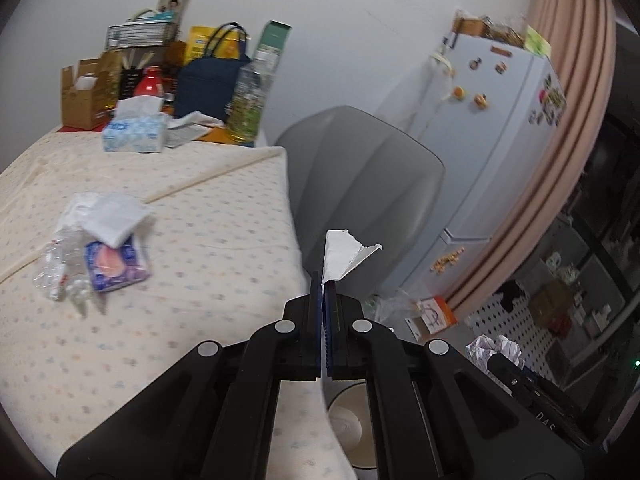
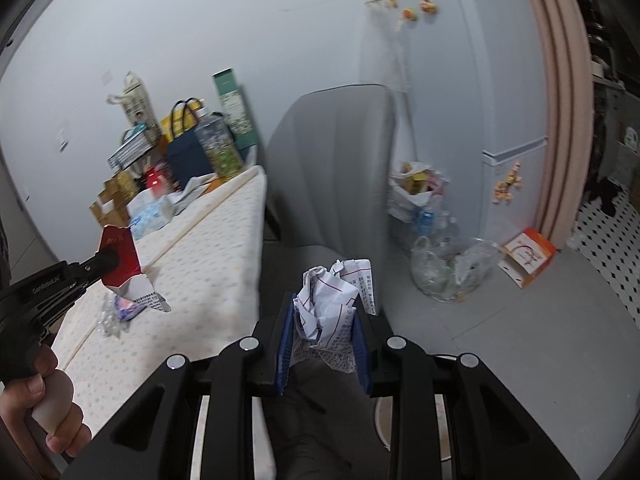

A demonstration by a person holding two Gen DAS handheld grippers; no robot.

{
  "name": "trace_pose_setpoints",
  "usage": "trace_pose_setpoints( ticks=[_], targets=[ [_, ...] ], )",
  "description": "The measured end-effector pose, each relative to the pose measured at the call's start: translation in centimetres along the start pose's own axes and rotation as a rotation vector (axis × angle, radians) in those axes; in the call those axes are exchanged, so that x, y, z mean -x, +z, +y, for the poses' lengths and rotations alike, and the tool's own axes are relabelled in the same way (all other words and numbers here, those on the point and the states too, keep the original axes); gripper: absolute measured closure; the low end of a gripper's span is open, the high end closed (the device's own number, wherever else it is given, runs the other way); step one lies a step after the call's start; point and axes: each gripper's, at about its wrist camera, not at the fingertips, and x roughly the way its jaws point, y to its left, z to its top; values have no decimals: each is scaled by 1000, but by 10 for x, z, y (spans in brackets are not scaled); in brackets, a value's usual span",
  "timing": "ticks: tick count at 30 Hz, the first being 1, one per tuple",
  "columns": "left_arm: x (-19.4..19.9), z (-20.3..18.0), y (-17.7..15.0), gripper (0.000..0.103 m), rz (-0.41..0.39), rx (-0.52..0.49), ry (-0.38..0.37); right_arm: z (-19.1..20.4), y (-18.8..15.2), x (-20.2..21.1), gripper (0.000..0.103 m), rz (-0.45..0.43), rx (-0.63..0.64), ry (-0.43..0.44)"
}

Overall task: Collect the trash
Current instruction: 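Carry both items to the bin while the right gripper drops the paper ball in, then open the left gripper over the bin to drop the white paper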

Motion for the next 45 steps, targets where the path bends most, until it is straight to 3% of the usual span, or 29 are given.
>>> trace_pose_setpoints(
  ticks=[12, 18, 23, 25, 27, 33, 39, 40, 41, 42, 44, 45],
  targets=[
    [-74, -89, -36, 101, 198, -136, -95, -87, -27, -17, 76, 63, -109, -99],
    [-110, -120, -61, 101, 286, -167, -107, -117, -40, -32, 74, 91, -152, -102],
    [-130, -133, -80, 101, 338, -168, -111, -135, -52, -50, 63, 123, -207, -76],
    [-137, -138, -86, 101, 359, -180, -111, -143, -57, -58, 46, 132, -224, -71],
    [-144, -138, -90, 101, 378, -180, -108, -149, -62, -64, 40, 146, -232, -75],
    [-162, -141, -106, 101, 435, -175, -113, -166, -69, -60, 37, 152, -263, -91],
    [-175, -155, -124, 99, 490, -187, -149, -179, -61, -28, 30, 87, -279, -157],
    [-178, -157, -127, 97, 504, -188, -158, -181, -59, -25, 29, 78, -276, -167],
    [-180, -159, -130, 84, 524, -188, -173, -182, -57, -19, 28, 64, -275, -177],
    [-182, -161, -132, 51, 547, -190, -185, -183, -55, -16, 28, 53, -276, -179],
    [-179, -163, -131, 18, 536, -196, -190, -185, -50, -10, 28, 34, -284, -179],
    [-173, -162, -127, 17, 501, -200, -184, -185, -48, -8, 28, 28, -288, -181]
  ],
)
